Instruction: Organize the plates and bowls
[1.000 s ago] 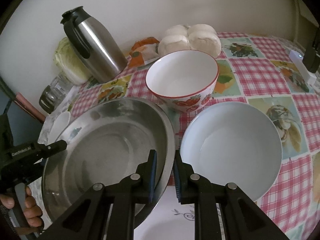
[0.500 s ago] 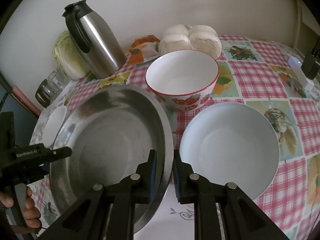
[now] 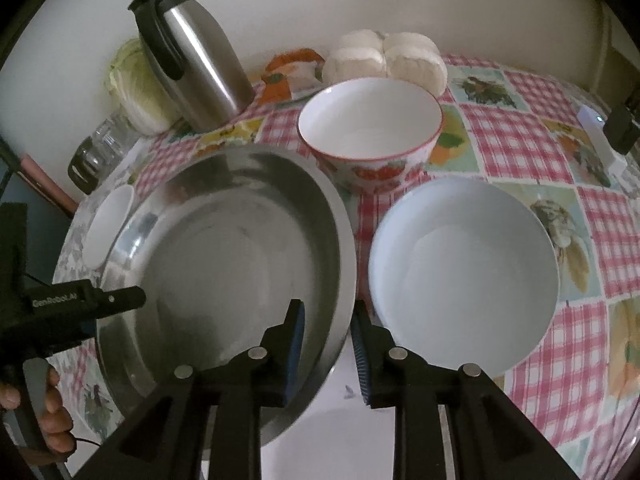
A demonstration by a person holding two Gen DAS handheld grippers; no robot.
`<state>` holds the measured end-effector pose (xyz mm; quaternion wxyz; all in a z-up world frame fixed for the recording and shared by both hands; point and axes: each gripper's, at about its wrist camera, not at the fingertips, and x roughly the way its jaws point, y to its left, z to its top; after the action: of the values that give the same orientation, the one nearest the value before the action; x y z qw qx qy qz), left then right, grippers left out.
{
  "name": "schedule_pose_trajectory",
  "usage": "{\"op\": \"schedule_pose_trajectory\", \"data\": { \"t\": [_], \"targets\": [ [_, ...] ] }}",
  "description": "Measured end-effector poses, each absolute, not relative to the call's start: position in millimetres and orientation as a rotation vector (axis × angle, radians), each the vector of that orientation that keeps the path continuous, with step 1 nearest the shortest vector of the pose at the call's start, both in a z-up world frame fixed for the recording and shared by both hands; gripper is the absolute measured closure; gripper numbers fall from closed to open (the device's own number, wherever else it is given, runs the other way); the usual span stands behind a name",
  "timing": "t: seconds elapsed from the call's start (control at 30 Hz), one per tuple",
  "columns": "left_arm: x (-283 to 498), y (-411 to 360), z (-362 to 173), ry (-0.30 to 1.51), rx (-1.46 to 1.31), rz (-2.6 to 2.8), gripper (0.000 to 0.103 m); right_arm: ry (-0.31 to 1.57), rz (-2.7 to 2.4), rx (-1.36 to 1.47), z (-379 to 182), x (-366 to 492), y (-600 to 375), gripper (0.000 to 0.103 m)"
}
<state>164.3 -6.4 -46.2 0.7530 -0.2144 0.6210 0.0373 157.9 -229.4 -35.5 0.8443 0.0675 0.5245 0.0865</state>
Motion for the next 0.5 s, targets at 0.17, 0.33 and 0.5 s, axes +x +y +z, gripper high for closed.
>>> {"op": "schedule_pose_trajectory", "data": {
  "t": [0.17, 0.33, 0.5],
  "targets": [
    [157.7, -8.6, -37.6, 1.341, -0.453, 0.078, 0.056, 1.13, 0.179, 0.148, -36.3, 150.8, -231.5, 0.077],
    [149.8, -11.2, -30.8, 1.336, -0.425, 0.085, 0.057, 1.128, 0.176, 0.117, -31.3, 141.0, -228.1, 0.077],
    [142.0, -17.5, -26.8, 1.33, -0.371, 0.063, 0.057, 1.128, 0.184, 0.066, -27.1, 133.9, -219.0, 0.077]
  ]
}}
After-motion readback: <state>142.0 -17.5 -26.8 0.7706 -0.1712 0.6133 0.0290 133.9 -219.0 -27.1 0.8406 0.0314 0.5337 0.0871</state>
